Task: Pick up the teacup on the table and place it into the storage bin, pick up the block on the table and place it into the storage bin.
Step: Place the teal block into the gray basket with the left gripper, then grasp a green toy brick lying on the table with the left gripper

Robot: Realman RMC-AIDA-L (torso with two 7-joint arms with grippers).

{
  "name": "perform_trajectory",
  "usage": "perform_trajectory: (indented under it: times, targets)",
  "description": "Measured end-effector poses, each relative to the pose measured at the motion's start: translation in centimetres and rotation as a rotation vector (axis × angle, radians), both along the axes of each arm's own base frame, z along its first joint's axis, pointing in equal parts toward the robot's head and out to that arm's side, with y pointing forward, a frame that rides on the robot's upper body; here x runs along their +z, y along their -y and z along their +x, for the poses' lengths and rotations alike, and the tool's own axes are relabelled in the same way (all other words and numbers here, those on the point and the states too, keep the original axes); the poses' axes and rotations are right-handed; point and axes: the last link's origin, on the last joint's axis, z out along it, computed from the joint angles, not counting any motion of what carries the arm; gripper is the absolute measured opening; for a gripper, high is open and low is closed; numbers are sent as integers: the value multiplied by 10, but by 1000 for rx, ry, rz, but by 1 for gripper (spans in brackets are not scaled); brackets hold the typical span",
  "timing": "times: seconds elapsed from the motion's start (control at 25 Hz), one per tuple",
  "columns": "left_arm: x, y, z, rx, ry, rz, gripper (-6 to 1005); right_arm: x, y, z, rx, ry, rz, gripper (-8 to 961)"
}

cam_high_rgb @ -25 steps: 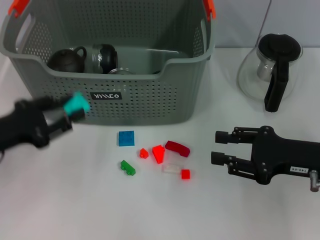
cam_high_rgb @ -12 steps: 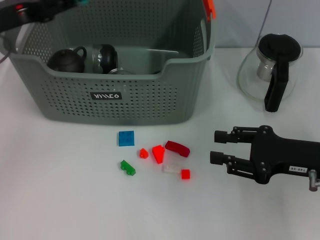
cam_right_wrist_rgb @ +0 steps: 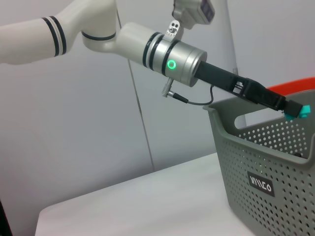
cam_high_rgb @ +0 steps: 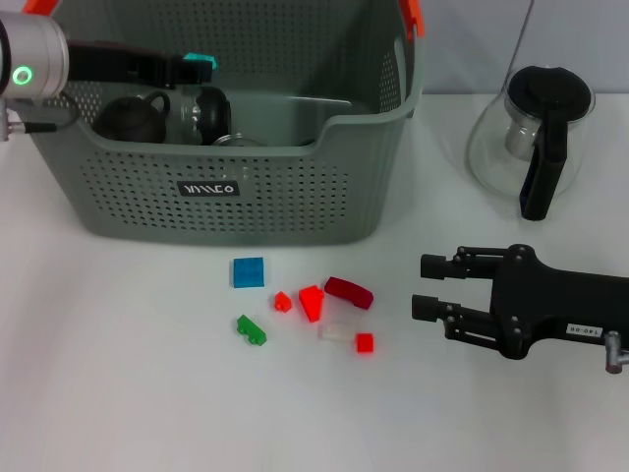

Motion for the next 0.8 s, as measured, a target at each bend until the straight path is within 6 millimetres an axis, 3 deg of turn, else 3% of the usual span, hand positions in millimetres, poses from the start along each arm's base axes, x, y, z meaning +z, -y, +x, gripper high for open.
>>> perform_trajectory:
  times: [0.28,0.44,0.64,0.8]
  targets:
    - [3,3,-6,16,56,41,584,0,0,0,1,1,0,523]
    - [10,17,-13,-63,152,72,601,0,0,0,0,1,1,523]
    - [18,60,-29,-283,293,109,599,0,-1,0,-1,0,0,523]
    - [8,103,-51,-452,292,85,599,0,-1,0,-6,-1,-3,523]
